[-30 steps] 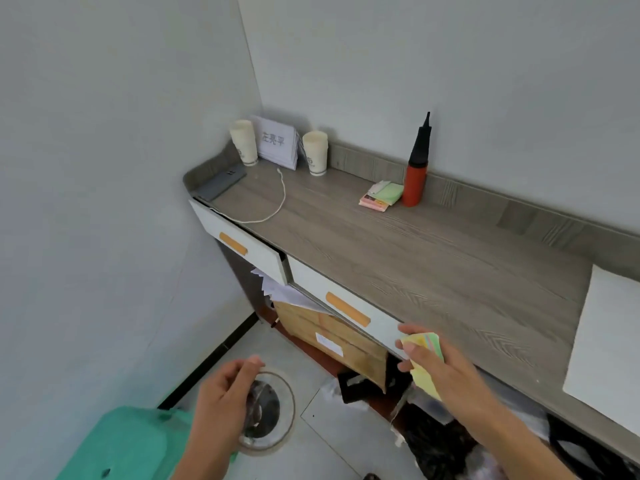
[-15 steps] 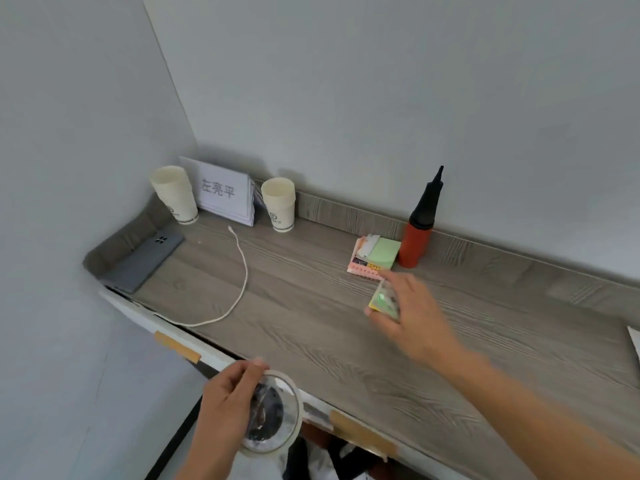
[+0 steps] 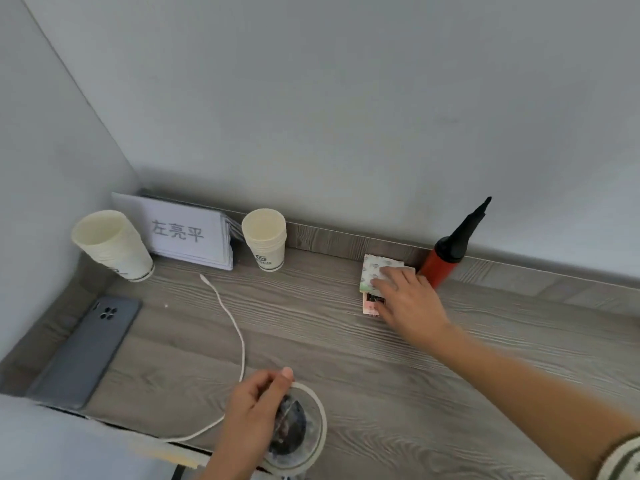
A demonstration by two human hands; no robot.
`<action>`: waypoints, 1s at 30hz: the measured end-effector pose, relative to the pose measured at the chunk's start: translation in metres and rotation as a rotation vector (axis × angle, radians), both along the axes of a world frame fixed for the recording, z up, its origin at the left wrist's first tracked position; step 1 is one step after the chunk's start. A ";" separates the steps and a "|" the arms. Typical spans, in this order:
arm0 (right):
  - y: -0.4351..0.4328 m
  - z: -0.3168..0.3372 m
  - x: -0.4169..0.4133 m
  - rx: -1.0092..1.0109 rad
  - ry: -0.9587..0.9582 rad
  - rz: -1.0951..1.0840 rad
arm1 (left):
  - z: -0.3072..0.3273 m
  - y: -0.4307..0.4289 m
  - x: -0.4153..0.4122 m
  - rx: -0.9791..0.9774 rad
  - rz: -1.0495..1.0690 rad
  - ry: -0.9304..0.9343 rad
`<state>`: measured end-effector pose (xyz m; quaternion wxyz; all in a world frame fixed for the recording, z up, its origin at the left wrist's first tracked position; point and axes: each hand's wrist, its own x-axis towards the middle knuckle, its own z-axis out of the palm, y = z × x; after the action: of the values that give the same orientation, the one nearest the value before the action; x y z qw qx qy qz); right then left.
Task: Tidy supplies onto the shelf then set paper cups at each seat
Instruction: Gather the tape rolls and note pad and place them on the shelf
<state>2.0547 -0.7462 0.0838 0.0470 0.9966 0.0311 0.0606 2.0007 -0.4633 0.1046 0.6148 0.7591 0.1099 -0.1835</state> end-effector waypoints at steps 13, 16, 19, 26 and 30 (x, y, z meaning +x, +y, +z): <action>0.018 0.042 -0.075 1.006 0.175 -0.255 | 0.024 -0.084 0.031 -0.144 -0.070 0.092; 0.010 0.036 -0.110 1.213 0.247 -0.370 | 0.026 -0.120 0.023 -0.165 -0.120 0.160; -0.022 0.027 -0.130 1.524 0.237 -0.605 | 0.026 -0.149 0.012 -0.156 -0.216 0.231; -0.124 0.031 -0.129 1.522 -0.068 -0.820 | 0.016 -0.175 0.001 -0.082 -0.154 0.300; -0.158 0.011 -0.091 1.494 -0.034 -0.888 | 0.017 -0.174 -0.007 -0.110 -0.136 0.291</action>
<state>1.9640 -0.9043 0.0946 -0.5996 0.6854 -0.4094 0.0561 1.9937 -0.6369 0.1216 0.6192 0.6953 0.1360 -0.3386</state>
